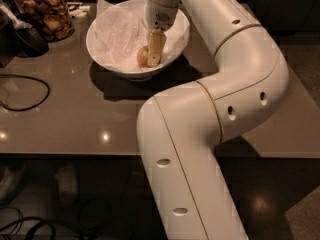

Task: Pick apple from white bowl

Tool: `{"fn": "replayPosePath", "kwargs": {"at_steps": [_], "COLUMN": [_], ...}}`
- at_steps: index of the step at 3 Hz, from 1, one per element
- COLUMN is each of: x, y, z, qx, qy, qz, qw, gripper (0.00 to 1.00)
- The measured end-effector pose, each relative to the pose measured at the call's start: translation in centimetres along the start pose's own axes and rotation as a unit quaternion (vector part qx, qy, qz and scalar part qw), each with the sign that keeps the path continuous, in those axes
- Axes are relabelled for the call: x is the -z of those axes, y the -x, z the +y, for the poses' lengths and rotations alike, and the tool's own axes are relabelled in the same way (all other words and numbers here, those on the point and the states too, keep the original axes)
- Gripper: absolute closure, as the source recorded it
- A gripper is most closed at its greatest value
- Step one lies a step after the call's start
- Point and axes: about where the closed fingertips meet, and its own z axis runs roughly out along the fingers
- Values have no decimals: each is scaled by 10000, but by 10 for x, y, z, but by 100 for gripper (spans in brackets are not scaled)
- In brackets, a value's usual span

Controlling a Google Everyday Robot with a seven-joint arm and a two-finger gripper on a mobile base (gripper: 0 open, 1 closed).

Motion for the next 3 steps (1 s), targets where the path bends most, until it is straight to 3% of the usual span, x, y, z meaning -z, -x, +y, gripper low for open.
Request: {"fn": "replayPosePath", "kwargs": {"at_steps": [2, 3], "x": [-15, -18], "y": [-7, -13], "z": [0, 0], "qx": [-34, -12], "qy": [146, 187], "qz": [-26, -25], "qw": [9999, 9998], "gripper": [27, 45]}}
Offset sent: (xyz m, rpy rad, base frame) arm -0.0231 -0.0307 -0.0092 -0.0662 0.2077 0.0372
